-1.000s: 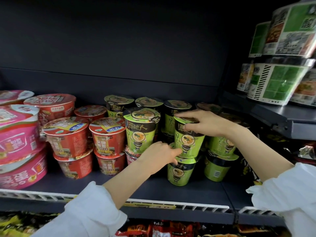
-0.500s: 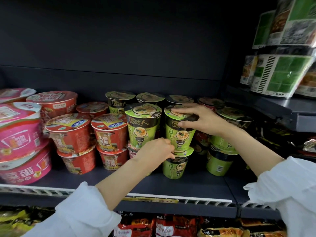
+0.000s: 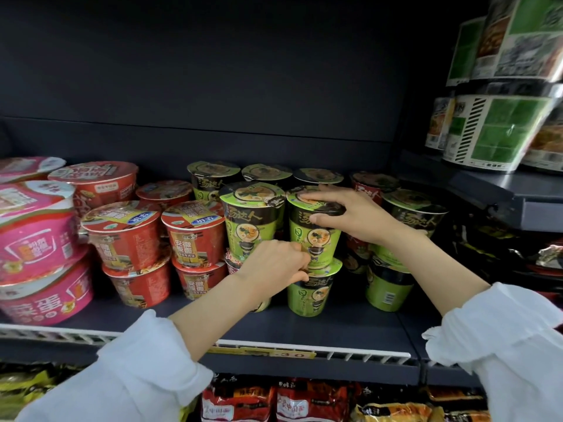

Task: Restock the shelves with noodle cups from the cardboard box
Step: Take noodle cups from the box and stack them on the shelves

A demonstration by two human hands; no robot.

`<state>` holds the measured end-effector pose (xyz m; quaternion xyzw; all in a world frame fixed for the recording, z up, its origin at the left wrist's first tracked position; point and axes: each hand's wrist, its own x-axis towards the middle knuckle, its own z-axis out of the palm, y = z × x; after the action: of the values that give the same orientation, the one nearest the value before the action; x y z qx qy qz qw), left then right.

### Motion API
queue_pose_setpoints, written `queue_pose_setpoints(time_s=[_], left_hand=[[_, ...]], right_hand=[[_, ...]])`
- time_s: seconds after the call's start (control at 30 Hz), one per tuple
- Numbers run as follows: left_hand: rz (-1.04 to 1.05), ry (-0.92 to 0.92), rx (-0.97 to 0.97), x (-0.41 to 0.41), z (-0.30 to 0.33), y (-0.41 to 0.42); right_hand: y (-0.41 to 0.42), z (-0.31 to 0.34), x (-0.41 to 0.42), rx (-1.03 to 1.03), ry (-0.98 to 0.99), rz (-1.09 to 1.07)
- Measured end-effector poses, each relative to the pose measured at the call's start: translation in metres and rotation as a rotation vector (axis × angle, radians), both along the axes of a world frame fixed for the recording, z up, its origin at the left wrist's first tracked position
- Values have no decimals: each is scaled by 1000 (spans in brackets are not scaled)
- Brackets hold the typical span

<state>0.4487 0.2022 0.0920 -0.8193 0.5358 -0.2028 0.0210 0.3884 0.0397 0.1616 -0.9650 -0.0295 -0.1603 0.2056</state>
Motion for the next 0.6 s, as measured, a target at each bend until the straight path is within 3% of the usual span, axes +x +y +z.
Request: queue_pose_setpoints(time_s=[0.17, 0.3, 0.43, 0.6], left_hand=[[-1, 21, -82, -6, -5, -2], [-63, 104, -235, -27, -4, -14], [-162, 359, -308, -50, 2, -44], [-43, 575, -232, -55, -5, -87]], right_hand=[[-4, 11, -8, 95, 119, 52], [-20, 26, -23, 199, -108, -92], [-43, 25, -30, -93, -103, -311], [-60, -1, -35, -377, 47, -502]])
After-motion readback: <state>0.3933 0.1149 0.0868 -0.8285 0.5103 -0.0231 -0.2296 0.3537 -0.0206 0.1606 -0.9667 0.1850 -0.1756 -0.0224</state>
